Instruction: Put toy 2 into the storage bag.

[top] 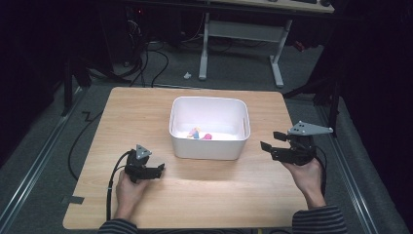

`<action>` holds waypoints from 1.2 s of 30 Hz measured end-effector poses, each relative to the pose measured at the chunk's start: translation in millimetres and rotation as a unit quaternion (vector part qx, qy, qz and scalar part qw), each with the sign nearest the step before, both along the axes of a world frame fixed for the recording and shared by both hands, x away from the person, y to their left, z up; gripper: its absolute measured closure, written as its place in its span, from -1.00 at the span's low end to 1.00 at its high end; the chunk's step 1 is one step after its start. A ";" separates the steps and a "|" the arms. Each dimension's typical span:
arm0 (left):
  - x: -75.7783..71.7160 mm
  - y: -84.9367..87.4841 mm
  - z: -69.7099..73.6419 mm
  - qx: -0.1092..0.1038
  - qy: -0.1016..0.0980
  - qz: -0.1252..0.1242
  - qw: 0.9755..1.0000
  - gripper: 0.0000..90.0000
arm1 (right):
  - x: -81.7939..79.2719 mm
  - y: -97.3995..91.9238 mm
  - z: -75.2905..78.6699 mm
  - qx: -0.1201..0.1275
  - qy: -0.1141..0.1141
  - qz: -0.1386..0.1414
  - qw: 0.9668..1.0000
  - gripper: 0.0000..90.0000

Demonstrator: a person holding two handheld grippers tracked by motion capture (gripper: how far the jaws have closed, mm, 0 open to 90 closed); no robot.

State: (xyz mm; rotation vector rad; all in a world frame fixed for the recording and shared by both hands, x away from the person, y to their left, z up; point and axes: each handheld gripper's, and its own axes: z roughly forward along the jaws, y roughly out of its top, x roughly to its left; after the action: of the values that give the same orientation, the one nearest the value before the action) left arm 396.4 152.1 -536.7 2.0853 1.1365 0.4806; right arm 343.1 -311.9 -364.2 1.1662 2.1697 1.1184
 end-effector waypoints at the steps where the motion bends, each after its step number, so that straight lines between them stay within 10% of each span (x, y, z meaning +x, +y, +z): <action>1: 0.0 0.0 0.0 0.000 0.000 0.000 1.000 -0.66 | -1.0 -1.1 -3.0 -0.003 0.004 -0.002 1.000 -0.19; 36: 0.0 0.0 0.0 0.000 0.000 0.000 1.000 -0.66 | -8.1 -9.6 -99.5 0.039 0.055 -0.051 0.996 -0.14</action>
State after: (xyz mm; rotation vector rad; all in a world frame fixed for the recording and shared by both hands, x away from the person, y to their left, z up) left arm 396.5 152.1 -536.7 2.0851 1.1365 0.4807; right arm 334.9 -321.5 -463.7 1.3872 2.1381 1.1292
